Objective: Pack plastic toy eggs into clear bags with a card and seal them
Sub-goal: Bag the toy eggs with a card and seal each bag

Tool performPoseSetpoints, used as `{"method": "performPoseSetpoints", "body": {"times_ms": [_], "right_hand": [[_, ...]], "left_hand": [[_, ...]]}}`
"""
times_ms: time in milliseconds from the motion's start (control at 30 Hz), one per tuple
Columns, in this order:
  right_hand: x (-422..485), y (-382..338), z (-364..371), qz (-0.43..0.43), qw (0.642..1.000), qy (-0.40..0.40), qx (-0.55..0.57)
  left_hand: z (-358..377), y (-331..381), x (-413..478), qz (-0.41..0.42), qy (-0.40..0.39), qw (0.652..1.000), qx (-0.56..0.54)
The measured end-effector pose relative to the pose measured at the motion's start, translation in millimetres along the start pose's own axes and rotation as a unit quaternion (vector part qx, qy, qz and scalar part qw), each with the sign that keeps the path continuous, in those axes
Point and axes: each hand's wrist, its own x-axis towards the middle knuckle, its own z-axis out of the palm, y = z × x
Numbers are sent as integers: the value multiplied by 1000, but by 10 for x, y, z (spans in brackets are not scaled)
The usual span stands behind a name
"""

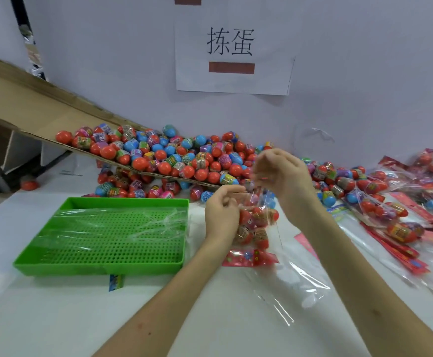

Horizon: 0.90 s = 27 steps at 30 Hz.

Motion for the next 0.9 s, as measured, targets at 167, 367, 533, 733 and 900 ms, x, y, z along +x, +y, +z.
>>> {"method": "performPoseSetpoints", "body": {"times_ms": [167, 367, 533, 733, 900], "right_hand": [[-217, 268, -614, -14, 968, 140, -208], [-284, 341, -550, 122, 980, 34, -151], [-337, 341, -427, 73, 983, 59, -159], [-326, 313, -438, 41, 983, 101, -145], [-320, 311, -434, 44, 987, 107, -113]], "left_hand": [[-3, 47, 27, -3, 5, 997, -77], [-48, 121, 44, -13, -37, 981, -190], [-68, 153, 72, -16, -53, 974, -220], [-59, 168, 63, -103, -139, 976, -132], [2, 71, 37, -70, -140, 985, -75]]}}
